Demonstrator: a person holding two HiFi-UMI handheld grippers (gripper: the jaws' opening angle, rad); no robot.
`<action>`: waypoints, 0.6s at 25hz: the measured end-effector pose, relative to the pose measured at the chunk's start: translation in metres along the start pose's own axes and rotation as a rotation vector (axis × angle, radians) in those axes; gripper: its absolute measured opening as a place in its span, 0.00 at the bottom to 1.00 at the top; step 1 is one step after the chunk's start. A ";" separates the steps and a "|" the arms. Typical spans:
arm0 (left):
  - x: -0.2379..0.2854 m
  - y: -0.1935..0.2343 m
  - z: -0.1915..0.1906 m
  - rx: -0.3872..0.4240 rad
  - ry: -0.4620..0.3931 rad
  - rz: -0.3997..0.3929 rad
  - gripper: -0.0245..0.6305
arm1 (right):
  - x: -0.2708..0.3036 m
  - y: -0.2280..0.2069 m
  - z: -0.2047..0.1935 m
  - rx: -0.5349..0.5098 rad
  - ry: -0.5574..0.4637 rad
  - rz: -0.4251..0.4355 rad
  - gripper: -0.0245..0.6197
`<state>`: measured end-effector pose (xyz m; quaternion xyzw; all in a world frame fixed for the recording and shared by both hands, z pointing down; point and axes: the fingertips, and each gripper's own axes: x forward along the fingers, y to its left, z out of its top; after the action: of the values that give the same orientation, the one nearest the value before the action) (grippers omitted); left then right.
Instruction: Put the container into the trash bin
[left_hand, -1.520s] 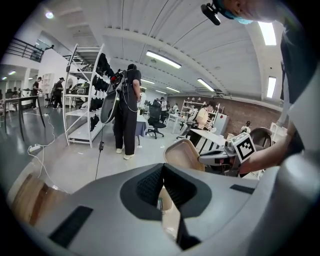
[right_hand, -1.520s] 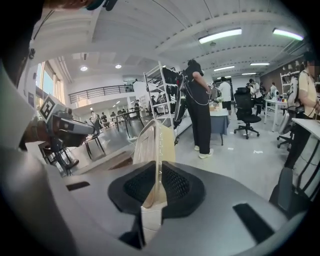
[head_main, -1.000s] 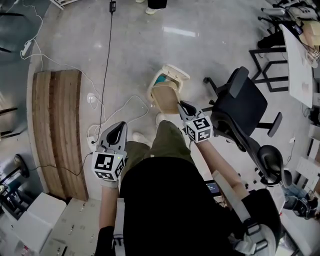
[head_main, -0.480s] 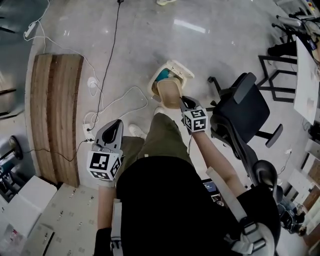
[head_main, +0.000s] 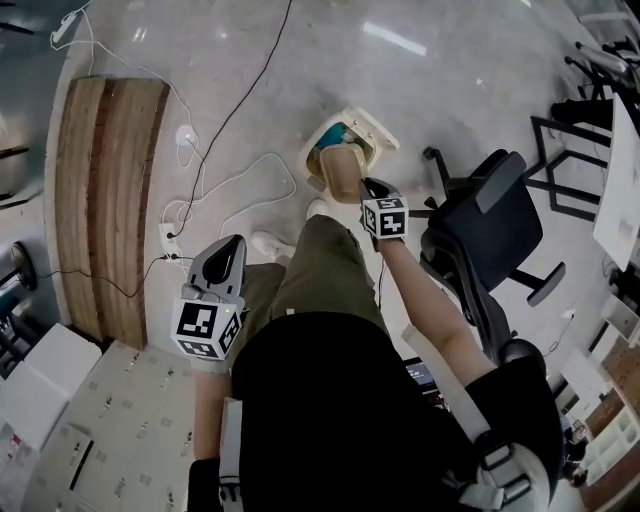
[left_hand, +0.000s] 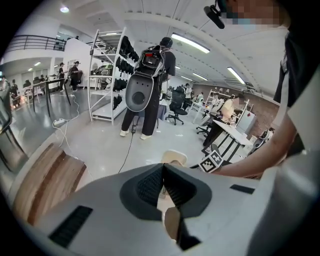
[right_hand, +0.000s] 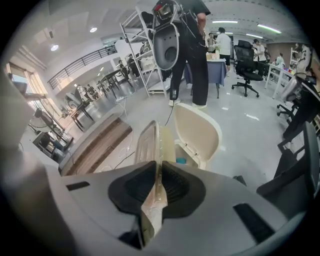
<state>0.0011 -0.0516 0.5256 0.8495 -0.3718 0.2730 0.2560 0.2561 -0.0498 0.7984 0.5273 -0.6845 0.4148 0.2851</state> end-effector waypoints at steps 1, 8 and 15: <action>0.000 0.001 -0.003 -0.007 0.006 0.006 0.05 | 0.005 -0.002 -0.002 0.003 0.011 -0.002 0.12; -0.001 0.010 -0.024 -0.050 0.052 0.035 0.05 | 0.049 -0.014 -0.011 0.030 0.080 -0.025 0.12; 0.000 0.014 -0.048 -0.094 0.098 0.053 0.05 | 0.087 -0.027 -0.025 0.097 0.131 -0.055 0.12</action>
<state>-0.0227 -0.0293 0.5629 0.8121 -0.3938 0.3031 0.3061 0.2560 -0.0735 0.8899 0.5309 -0.6287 0.4731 0.3147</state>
